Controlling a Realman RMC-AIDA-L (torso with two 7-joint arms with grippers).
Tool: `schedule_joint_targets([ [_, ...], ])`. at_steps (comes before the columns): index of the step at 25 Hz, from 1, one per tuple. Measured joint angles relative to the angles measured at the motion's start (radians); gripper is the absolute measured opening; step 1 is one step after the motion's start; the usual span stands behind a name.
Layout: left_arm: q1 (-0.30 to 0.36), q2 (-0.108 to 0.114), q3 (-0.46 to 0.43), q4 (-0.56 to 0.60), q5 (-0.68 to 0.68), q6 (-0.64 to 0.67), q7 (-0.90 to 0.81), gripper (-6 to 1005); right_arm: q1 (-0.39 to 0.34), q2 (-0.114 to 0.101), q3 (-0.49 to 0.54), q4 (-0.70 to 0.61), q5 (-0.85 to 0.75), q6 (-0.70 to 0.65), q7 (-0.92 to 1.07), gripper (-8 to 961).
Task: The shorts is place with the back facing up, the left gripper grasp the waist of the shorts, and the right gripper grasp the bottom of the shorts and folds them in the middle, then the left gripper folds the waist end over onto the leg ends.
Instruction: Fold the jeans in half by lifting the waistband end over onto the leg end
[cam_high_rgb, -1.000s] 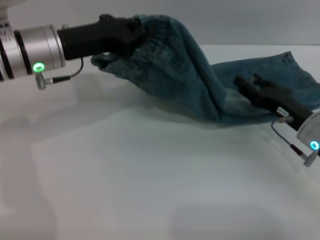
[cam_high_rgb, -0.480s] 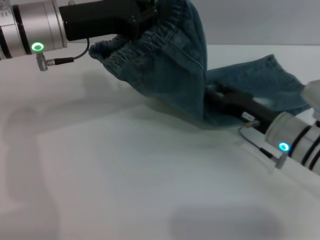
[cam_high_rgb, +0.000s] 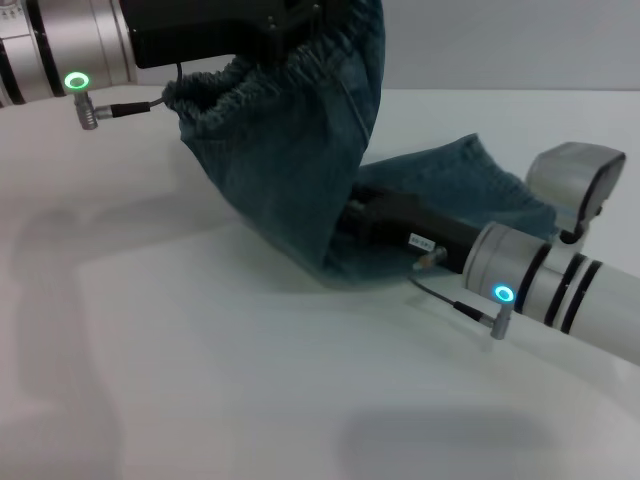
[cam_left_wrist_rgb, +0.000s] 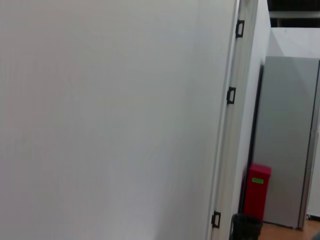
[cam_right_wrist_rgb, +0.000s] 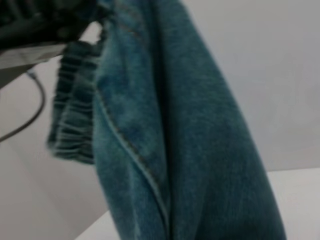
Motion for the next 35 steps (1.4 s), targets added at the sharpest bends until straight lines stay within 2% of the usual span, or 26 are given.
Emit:
schedule_joint_targets([
  [5,-0.003,0.002,0.024,0.000,0.001,-0.013,0.000,43,0.008,0.001,0.016,-0.001,-0.038,-0.004,0.026,567],
  [9,-0.003,0.002,0.027,0.000,0.003,-0.014,-0.001,43,-0.020,-0.002,0.019,-0.023,-0.040,-0.005,0.045,566],
  [13,-0.005,0.003,0.081,-0.001,0.006,-0.021,-0.004,43,-0.082,-0.007,0.011,-0.085,-0.040,-0.006,0.097,567],
  [19,-0.009,0.003,0.124,-0.001,0.007,-0.024,-0.014,43,-0.232,-0.010,0.019,-0.235,-0.032,-0.078,0.161,567],
  [23,-0.017,0.003,0.150,0.000,0.007,-0.026,-0.024,43,-0.277,-0.011,0.029,-0.286,-0.028,-0.082,0.191,566],
  [27,-0.035,0.001,0.186,0.000,0.007,-0.026,-0.031,43,-0.266,-0.009,0.025,-0.279,-0.028,-0.077,0.190,566],
  [35,-0.058,-0.003,0.217,0.000,0.001,-0.027,-0.045,44,-0.165,-0.005,0.018,-0.192,-0.076,-0.072,0.168,567],
])
